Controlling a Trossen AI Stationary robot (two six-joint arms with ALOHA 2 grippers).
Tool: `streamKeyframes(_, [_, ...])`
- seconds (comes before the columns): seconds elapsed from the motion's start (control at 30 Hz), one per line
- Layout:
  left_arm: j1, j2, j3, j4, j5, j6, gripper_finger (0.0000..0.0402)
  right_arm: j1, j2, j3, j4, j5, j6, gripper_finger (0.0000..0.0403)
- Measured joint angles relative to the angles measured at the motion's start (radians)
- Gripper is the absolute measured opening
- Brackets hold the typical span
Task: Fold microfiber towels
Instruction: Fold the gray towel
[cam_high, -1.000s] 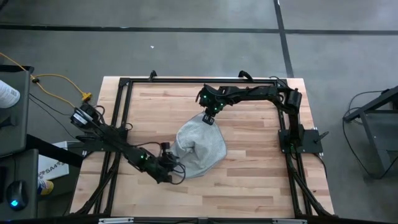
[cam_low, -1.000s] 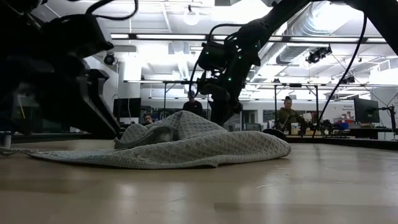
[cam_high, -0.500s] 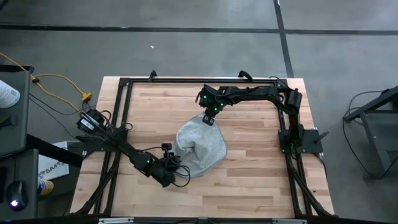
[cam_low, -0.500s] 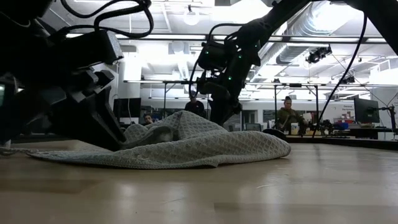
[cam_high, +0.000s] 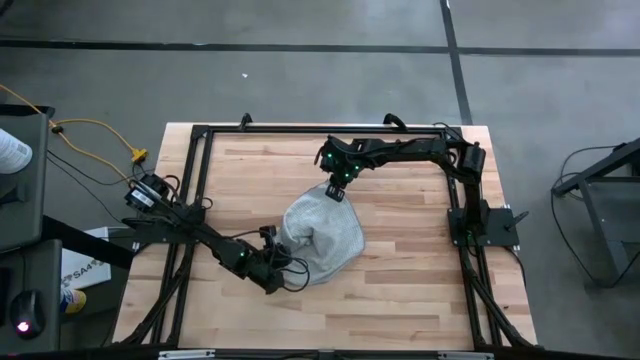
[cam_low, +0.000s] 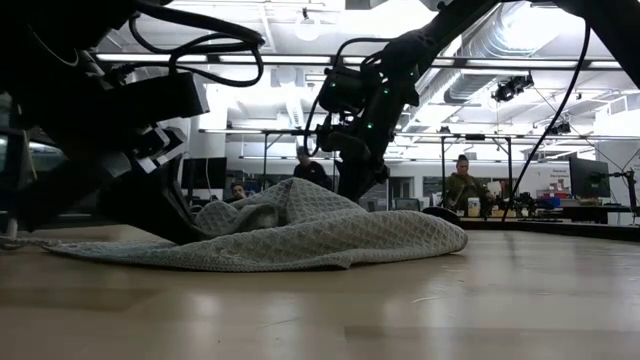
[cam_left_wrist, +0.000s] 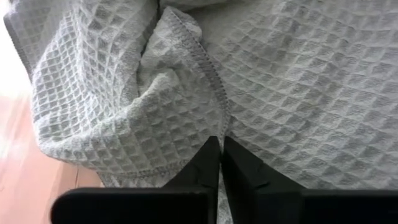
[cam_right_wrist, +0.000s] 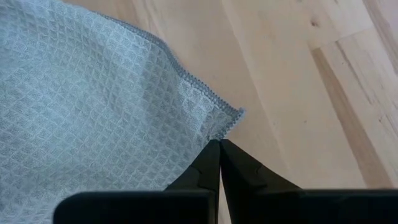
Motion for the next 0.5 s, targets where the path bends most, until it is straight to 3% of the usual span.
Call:
streamKeyframes(0.23, [-0.002, 0.0, 0.013, -0.021, 0.006, 0.004, 0.0004, 0.0, 0.0, 0.0, 0.029, 0.006, -0.001, 0.0003])
streamKeyframes(0.5, [-0.002, 0.0, 0.138, -0.268, -0.071, -0.006, 0.0002, 0.003, 0.0, 0.0, 0.069, 0.06, -0.001, 0.0003])
